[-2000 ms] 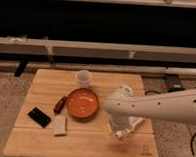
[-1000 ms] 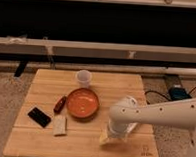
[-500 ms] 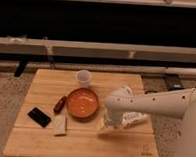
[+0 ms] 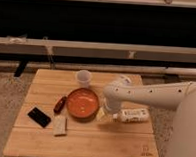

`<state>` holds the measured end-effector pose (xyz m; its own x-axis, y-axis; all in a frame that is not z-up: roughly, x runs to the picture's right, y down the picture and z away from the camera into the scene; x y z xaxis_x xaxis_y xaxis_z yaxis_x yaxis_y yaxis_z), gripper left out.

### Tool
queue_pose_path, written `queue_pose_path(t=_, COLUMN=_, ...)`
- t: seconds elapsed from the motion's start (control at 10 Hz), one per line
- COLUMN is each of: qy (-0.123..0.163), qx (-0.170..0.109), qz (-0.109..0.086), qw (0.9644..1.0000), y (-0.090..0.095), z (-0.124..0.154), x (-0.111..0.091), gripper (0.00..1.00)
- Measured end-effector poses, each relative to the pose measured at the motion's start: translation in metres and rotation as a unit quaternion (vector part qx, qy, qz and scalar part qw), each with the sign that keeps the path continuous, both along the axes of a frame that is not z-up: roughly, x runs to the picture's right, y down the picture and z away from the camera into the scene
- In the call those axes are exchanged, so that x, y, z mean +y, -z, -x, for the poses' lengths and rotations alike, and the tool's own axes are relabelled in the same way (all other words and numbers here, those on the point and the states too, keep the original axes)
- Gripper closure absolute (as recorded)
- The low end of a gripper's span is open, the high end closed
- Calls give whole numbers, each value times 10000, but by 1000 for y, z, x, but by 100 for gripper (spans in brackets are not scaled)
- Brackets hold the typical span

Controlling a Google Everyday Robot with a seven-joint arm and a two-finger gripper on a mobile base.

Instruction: Stand the bottle upright

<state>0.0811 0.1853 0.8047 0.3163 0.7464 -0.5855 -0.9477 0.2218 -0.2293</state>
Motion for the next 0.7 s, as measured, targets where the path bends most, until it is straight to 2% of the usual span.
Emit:
queue_pose_path(t=0.2, qy=260, qx=-84, qz=-114, qw=9996, y=6, z=-3, x=-4, gripper=20)
queue_pose_path(t=0.3, qy=558, qx=-207, qz=-183, qw=9981, y=12, z=-4, x=-4, gripper=20)
queue_pose_path(t=0.4, qy=969, qx=-317, qz=-218, qw=9945, y=20, z=-10, x=0, gripper=20)
queue_pose_path(t=0.5, qy=1217, qx=-326, qz=-221, qw=9918, y=23, z=-15, x=3, gripper=20)
queue_pose_path(t=0.7, qy=1746, qx=-343, qz=-215, qw=9838, y=29, z=-21, x=7, gripper=20)
